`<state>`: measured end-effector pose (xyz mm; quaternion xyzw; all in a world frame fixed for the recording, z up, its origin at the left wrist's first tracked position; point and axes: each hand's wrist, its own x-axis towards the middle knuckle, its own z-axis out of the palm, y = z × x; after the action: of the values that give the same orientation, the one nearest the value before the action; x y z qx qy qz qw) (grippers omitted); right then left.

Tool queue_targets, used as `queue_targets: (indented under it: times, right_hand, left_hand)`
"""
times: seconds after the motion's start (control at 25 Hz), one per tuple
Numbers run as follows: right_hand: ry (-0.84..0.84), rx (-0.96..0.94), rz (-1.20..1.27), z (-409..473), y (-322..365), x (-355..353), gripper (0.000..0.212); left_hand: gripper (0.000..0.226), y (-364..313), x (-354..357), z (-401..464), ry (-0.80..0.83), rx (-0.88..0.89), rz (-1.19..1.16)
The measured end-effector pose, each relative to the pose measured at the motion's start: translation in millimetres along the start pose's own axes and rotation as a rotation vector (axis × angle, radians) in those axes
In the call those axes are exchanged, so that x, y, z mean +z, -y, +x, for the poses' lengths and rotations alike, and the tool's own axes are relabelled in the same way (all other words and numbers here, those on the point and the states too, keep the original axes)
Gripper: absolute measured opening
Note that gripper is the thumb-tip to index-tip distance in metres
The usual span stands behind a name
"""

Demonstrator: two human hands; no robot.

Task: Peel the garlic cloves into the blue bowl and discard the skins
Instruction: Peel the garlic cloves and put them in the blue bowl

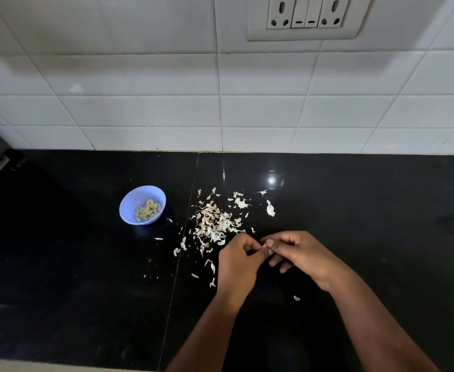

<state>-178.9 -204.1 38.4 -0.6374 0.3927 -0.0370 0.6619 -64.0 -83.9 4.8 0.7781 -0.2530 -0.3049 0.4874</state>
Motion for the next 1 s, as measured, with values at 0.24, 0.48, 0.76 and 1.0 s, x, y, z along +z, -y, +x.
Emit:
queue_targets:
  times: [0.24,0.48,0.76,1.0]
  right_hand:
    - [-0.070,-0.098,0.305,8.7,8.6,5.8,0.018]
    - [-0.110,-0.180,0.375,18.1,18.1,25.6,0.033]
    - [-0.175,-0.083,0.615,27.5,22.5,54.1,0.023]
    - [-0.171,0.082,0.639,30.9,24.2,89.5,0.018]
  left_hand:
    - [0.018,-11.6,-7.4,0.0,0.069,-0.085,-0.388]
    - [0.007,-20.3,-24.1,12.7,0.021,-0.111,-0.547]
    - [0.012,-13.4,-39.6,19.1,0.014,-0.004,-0.434]
    - [0.007,2.0,-60.4,25.3,-0.055,0.016,-0.328]
